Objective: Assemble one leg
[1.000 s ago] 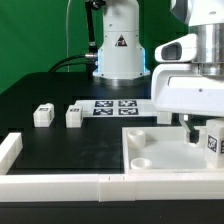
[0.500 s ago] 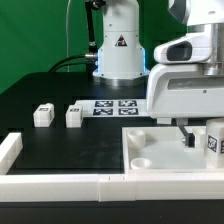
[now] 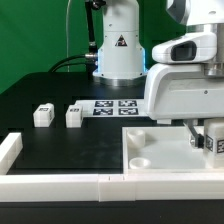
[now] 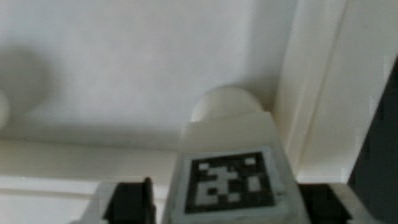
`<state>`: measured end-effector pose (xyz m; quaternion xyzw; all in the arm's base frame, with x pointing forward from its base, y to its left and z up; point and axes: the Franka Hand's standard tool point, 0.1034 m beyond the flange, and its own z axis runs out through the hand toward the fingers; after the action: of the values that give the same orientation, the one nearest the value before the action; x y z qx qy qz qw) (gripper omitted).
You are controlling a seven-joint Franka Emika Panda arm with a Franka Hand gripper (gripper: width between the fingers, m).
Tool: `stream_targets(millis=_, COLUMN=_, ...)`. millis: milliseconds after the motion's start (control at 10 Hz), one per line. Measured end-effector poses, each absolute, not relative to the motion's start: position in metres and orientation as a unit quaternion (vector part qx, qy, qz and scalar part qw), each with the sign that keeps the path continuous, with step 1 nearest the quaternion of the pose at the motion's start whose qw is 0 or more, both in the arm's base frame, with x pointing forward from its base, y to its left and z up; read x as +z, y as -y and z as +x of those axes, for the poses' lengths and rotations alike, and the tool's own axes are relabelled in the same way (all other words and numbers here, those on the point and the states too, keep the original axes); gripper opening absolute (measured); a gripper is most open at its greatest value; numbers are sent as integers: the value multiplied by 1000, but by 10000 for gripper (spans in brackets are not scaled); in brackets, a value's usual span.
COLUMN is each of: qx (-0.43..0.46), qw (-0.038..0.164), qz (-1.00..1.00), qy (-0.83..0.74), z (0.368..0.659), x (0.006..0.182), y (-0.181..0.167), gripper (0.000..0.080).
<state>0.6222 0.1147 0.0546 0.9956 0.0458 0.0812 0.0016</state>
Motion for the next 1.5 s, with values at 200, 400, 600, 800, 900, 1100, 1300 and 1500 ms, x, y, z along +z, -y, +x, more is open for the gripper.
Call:
stream_targets(millis=200, qx=81, qw=-1, qz=997, qy=-19, z=622, x=55, y=-115, gripper=266)
stream_targets(millis=400, qx=82, qw=-8, qz=995, qy=58, z=623, x=54, y=-114, gripper=266)
stream_targets(millis=600, qx=80, qw=-16, qz=981, qy=176, z=623, x=54, y=-113, gripper=266)
stream_targets(millis=800, qx=73, qw=-14, qz=958, qy=276, z=621, x=54, y=-103, gripper=269)
stream_targets(millis=900, qx=71, qw=-7, qz=945, qy=320, z=620, x=54, y=-96, gripper=269)
stream_targets(millis=1100, qx=77, qw=6, qz=913, qy=401, z=618, x=54, y=-84, gripper=281)
stream_targets(millis=1300, qx=80, qw=17, qz=898, qy=433, z=615, x=55, y=-75, gripper=281)
stream_targets(millis=1500, qx=79, qw=19, qz=902, qy=423, z=615, x=55, y=-74, gripper=282)
